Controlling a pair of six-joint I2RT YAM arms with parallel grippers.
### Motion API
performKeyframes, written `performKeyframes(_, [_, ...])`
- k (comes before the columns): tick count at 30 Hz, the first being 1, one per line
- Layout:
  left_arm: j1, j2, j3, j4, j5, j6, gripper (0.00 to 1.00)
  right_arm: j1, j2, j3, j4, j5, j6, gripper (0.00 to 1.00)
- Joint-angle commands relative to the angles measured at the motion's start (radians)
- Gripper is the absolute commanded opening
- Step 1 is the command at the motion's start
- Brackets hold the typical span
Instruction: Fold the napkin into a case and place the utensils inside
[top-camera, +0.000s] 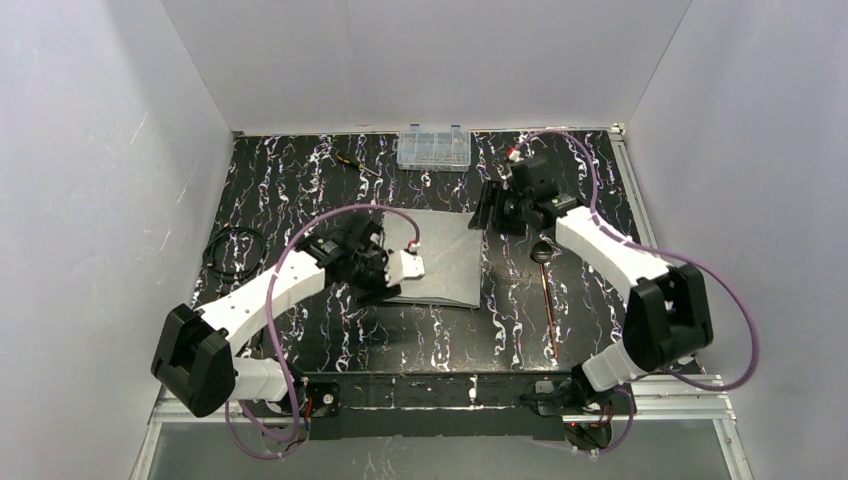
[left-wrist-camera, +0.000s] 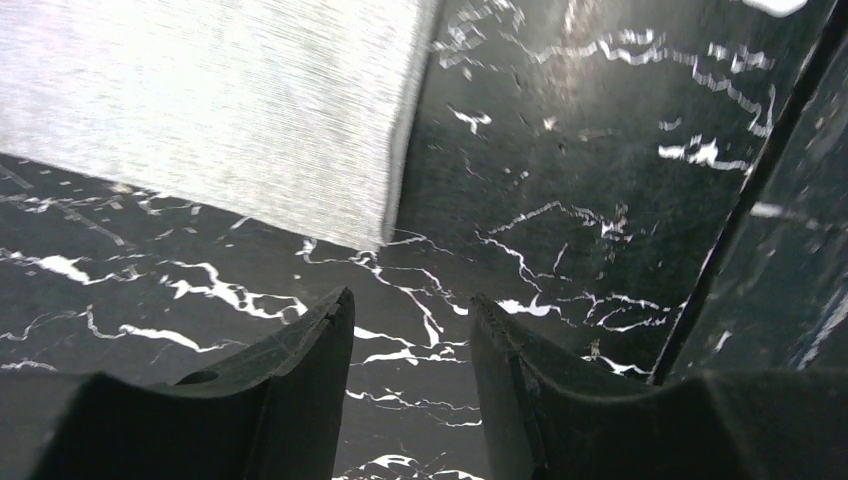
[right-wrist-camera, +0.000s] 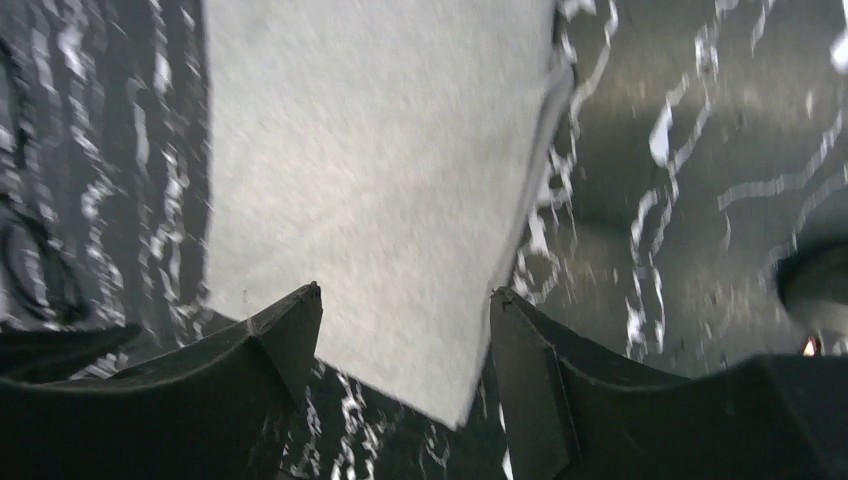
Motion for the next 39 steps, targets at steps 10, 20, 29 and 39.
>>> performKeyframes(10, [-0.062, -0.008, -0.240, 0.337, -0.129, 0.407, 0.42, 0.060, -0.181, -0.066, -0.217, 0.277, -0.154, 0.72])
performKeyframes(20, [-0.065, -0.055, -0.365, 0.351, 0.005, 0.631, 0.43, 0.059, -0.188, -0.045, -0.183, 0.186, -0.205, 0.72])
performKeyframes(29, [-0.069, -0.022, -0.445, 0.486, -0.020, 0.661, 0.42, 0.062, -0.218, -0.063, -0.079, 0.120, -0.428, 0.73])
performKeyframes(39, [-0.069, 0.020, -0.514, 0.571, -0.047, 0.694, 0.35, 0.069, -0.332, -0.122, 0.003, 0.014, -0.652, 0.73])
